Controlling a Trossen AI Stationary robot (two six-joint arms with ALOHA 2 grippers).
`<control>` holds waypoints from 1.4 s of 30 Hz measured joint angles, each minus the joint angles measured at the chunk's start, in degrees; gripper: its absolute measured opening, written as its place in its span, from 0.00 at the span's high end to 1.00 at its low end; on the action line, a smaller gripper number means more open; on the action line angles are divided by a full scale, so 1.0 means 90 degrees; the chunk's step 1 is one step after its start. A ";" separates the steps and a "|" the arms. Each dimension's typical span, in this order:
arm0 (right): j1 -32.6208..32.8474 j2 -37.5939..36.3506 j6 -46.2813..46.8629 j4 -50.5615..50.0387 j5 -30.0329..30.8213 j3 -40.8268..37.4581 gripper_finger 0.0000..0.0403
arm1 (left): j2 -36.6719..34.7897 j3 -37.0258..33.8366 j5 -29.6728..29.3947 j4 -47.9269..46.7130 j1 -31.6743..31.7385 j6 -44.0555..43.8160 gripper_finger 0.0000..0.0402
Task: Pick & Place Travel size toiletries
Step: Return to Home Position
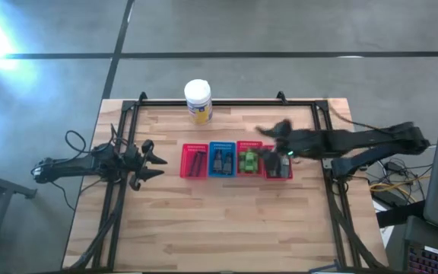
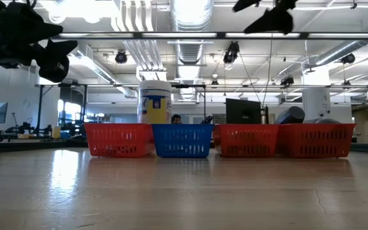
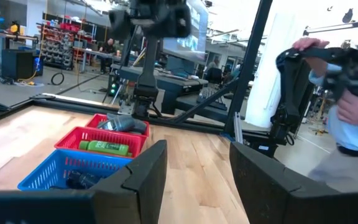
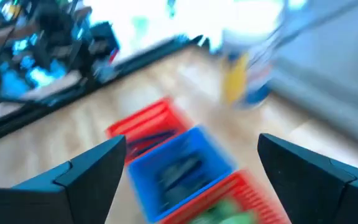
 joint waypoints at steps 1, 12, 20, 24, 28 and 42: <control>-0.0003 -0.0297 -0.0252 0.0014 0.0226 -0.0093 0.12 | 0.0000 0.0000 -0.0002 -0.0004 0.0000 0.0000 0.55; -0.0038 -0.2940 -0.1290 0.0061 0.0955 -0.1521 0.20 | 0.0001 0.0000 -0.0002 -0.0004 0.0000 0.0001 0.55; -0.0168 -0.4772 -0.2092 0.1543 -0.0144 -0.3205 0.26 | 0.0000 0.0000 -0.0002 -0.0004 0.0000 0.0001 0.55; -0.0193 -0.5467 -0.2690 0.2421 -0.1269 -0.3944 0.29 | 0.0000 0.0000 -0.0002 -0.0003 0.0000 0.0000 0.55; -0.0224 -0.5966 -0.2994 0.3275 -0.1765 -0.4724 0.32 | 0.0000 0.0000 -0.0002 -0.0004 0.0000 0.0002 0.55; -0.0554 -0.6827 -0.2934 0.4108 -0.1785 -0.6138 0.42 | 0.0000 0.0000 0.0000 -0.0013 0.0000 0.0000 0.55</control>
